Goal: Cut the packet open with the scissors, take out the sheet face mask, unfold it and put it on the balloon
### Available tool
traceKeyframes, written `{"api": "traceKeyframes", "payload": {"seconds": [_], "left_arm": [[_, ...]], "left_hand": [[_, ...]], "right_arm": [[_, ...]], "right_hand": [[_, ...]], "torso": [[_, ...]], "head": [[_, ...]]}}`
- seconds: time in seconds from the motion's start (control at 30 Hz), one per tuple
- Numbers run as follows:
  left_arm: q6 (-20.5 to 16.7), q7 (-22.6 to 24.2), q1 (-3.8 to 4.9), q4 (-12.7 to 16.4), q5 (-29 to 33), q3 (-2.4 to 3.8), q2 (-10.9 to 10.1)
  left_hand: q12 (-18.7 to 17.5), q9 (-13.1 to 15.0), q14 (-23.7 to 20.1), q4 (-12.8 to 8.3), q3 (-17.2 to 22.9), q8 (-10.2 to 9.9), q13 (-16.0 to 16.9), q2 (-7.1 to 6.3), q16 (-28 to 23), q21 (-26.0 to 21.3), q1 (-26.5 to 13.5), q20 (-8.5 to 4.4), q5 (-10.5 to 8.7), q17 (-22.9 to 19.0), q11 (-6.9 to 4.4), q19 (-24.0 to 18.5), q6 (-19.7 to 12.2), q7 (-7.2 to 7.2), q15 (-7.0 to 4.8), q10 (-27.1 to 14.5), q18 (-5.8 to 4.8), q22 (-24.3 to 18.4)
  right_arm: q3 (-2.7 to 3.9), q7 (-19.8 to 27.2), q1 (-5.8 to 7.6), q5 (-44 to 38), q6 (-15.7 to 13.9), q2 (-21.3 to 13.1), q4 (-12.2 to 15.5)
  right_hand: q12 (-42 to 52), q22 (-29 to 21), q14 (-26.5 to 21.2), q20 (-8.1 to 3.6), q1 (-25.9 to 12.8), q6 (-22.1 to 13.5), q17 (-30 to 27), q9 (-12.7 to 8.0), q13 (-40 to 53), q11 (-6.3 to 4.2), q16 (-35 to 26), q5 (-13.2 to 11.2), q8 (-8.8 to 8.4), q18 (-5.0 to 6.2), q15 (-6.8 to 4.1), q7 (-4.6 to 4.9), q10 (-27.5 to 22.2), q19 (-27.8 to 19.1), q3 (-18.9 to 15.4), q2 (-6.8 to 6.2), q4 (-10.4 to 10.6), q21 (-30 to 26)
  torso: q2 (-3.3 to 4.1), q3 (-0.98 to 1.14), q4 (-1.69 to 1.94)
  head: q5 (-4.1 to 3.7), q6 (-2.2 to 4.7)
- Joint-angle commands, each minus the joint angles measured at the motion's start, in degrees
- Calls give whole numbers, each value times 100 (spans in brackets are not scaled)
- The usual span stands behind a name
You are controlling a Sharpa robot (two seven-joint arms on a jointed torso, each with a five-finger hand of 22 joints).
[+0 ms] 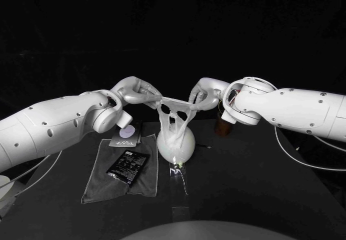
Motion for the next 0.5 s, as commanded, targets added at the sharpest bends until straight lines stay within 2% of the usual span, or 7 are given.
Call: {"api": "traceKeyframes", "payload": {"seconds": [0.03, 0.2, 0.27, 0.37, 0.5], "left_arm": [[-15, 159, 46, -136, -105, 14, 87], [-14, 162, 140, -279, -127, 33, 175], [13, 155, 177, -261, -122, 76, 165], [97, 151, 219, -101, -46, 131, 74], [186, 126, 276, 316, 39, 179, -149]], "left_hand": [[-36, 585, -8, -19, 40, 29, 8, 50, -23, 34, -5, 4, 20, 9, 23, -43, 14, 11, 12, 12, 90, 14], [-38, 587, -10, -23, 42, 28, 9, 51, -25, 37, -4, 4, 20, 9, 24, -46, 12, 12, 13, 11, 90, 16], [-38, 587, -10, -23, 42, 28, 9, 51, -25, 37, -4, 4, 20, 9, 24, -46, 12, 12, 13, 11, 90, 16], [-40, 591, -12, -28, 46, 25, 9, 55, -28, 42, -3, 4, 20, 10, 26, -53, 9, 15, 14, 10, 88, 22], [-40, 591, -12, -28, 46, 25, 9, 55, -28, 42, -3, 4, 20, 10, 26, -53, 9, 15, 14, 10, 88, 22]], "right_arm": [[10, 180, 71, -303, -204, 90, -172], [29, 236, 194, -360, -264, 190, -376], [44, 266, 252, -351, -256, 170, -363], [62, 278, 344, -273, -201, 67, -206], [74, 256, 455, -90, -53, -206, 225]], "right_hand": [[-34, 8, 14, -4, 22, 26, 5, 49, 1, -47, -32, 18, 36, 57, -3, -1, -7, 28, 0, 67, -37, 7], [-34, 8, 14, -4, 22, 26, 5, 49, 1, -47, -32, 18, 36, 57, -3, -1, -7, 28, 0, 67, -37, 7], [-34, 8, 14, -5, 24, 26, 5, 49, 1, -47, -32, 18, 36, 57, -3, -2, -7, 28, 0, 67, -40, 7], [-34, 8, 14, -5, 25, 26, 5, 50, 1, -48, -33, 18, 36, 57, -4, -2, -8, 28, -1, 65, -43, 6], [-34, 8, 13, -5, 26, 26, 5, 50, 1, -48, -34, 18, 36, 57, -4, -1, -8, 28, -1, 65, -45, 6]], "torso": [[4, 1, 0], [-5, 2, 5], [-9, 1, 3], [-12, 3, 2], [-17, 1, 9]], "head": [[4, 27], [1, 42], [-1, 69], [-12, 102], [-20, 149]]}}
